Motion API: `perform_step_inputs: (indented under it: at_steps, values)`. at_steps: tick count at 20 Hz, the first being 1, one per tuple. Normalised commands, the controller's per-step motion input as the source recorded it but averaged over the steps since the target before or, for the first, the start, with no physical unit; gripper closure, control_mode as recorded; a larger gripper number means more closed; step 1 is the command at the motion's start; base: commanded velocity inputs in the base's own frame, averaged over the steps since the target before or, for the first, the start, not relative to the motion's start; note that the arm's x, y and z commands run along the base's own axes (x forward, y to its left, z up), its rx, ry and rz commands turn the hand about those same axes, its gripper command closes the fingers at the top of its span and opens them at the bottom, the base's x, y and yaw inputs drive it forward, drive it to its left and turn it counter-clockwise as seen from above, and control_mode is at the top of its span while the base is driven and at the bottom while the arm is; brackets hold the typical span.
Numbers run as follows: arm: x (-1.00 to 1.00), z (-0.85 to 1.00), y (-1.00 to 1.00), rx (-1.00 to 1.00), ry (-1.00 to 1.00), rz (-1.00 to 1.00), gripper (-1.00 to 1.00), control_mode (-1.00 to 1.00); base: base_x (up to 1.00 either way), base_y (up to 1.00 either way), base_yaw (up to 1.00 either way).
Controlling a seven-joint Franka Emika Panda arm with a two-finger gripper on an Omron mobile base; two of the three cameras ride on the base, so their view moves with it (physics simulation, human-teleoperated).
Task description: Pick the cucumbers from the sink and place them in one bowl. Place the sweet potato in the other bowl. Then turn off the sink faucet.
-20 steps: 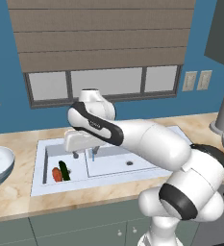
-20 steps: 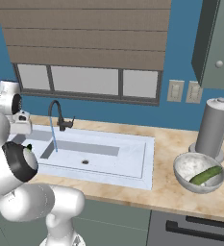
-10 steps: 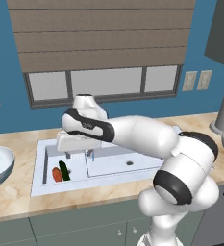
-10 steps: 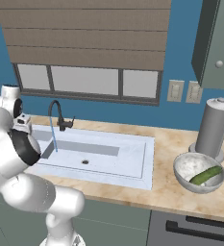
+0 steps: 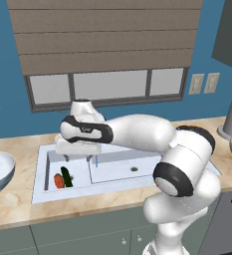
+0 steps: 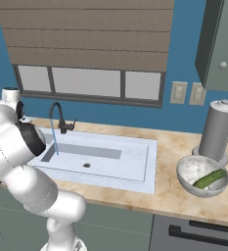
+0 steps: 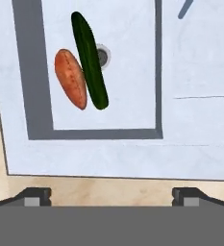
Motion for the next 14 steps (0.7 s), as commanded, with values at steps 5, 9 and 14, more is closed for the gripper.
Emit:
perform_step_inputs:
  at_steps: [5,9,14]
  values:
    - [0.37,-0.23,0.03,-0.07,0.0,-0.25,-1.0,-1.0,0.0,0.0,0.0]
    - [0.36,-0.22,0.14,-0.04,0.0,-0.18,-1.0,-1.0,0.0,0.0,0.0]
    - [0.39,-0.23,0.29,-0.02,0.0,-0.12,-1.0,-1.0,0.0,0.0,0.0]
